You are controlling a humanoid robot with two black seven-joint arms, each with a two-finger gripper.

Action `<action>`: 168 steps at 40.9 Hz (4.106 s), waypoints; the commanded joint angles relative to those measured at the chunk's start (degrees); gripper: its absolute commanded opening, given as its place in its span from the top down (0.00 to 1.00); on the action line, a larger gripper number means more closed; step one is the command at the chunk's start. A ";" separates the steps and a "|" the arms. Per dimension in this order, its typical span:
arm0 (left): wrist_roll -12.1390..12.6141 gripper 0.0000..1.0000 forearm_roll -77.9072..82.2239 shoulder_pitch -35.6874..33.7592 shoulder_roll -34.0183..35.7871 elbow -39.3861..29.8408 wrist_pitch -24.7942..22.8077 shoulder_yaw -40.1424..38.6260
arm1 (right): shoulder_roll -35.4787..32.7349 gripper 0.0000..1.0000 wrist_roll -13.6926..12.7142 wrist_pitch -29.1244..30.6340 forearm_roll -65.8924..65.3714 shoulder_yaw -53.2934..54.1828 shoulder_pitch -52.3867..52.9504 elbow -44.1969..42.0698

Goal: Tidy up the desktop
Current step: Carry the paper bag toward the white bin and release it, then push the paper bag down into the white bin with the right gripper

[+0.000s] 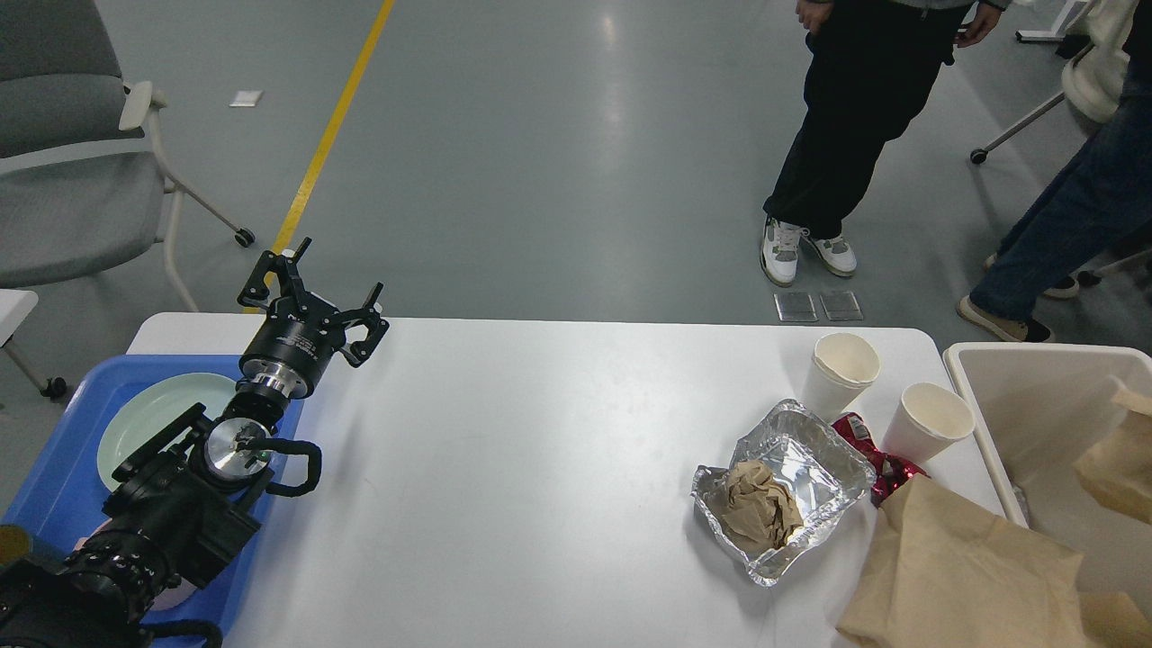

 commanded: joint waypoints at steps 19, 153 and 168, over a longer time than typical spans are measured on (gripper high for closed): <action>-0.02 0.03 -0.04 -0.03 0.01 -0.05 0.00 0.00 | -1.32 0.00 0.09 7.02 -4.16 0.78 17.92 10.79; -0.02 0.03 -0.04 -0.03 0.01 0.03 -0.09 0.00 | 7.64 1.00 1.41 38.94 -31.77 0.35 86.62 70.24; -0.02 0.03 0.04 -0.03 0.01 0.03 -0.09 0.00 | 1.75 1.00 0.97 18.91 -26.69 -8.98 35.65 26.56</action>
